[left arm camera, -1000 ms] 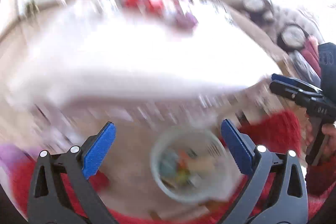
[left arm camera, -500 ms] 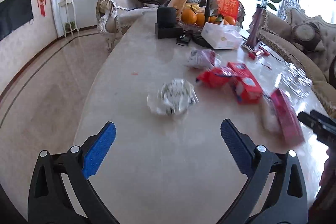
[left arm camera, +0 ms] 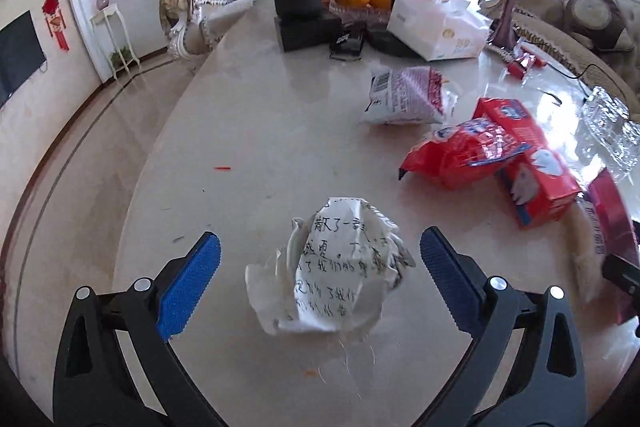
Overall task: Collect trash
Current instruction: 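Grasp the crumpled paper with the left gripper while the right grasps the magenta box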
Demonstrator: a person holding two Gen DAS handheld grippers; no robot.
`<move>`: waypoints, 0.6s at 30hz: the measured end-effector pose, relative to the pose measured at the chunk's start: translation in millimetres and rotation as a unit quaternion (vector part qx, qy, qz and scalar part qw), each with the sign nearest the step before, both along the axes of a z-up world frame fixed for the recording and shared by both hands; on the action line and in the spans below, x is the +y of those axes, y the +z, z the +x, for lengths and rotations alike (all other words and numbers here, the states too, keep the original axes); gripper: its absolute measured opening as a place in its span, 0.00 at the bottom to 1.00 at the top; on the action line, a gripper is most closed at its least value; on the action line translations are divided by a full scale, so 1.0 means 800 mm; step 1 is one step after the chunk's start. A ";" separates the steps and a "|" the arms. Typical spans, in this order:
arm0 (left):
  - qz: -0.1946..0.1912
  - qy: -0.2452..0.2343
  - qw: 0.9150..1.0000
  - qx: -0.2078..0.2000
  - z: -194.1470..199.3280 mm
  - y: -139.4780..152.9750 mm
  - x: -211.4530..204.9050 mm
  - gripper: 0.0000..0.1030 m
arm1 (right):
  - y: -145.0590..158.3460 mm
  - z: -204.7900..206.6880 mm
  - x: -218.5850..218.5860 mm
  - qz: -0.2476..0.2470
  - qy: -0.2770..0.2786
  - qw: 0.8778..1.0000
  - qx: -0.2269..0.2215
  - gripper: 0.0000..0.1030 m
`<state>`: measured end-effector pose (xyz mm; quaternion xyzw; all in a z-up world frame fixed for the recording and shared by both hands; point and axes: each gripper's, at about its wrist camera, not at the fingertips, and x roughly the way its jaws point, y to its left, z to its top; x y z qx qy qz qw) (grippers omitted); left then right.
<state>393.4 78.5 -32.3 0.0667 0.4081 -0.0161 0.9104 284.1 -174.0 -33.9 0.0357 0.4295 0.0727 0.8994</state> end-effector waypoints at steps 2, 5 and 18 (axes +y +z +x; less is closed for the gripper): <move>-0.025 0.006 1.000 0.014 0.002 -0.002 0.005 0.94 | -0.001 0.000 -0.006 0.014 0.005 1.000 0.010 0.71; -0.077 0.016 0.996 0.034 0.003 -0.009 0.016 0.84 | 0.001 -0.007 -0.023 0.053 0.009 0.998 0.020 0.58; -0.153 0.012 0.988 -0.012 -0.092 0.017 0.019 0.49 | 0.020 -0.077 -0.068 0.097 0.016 0.995 -0.016 0.55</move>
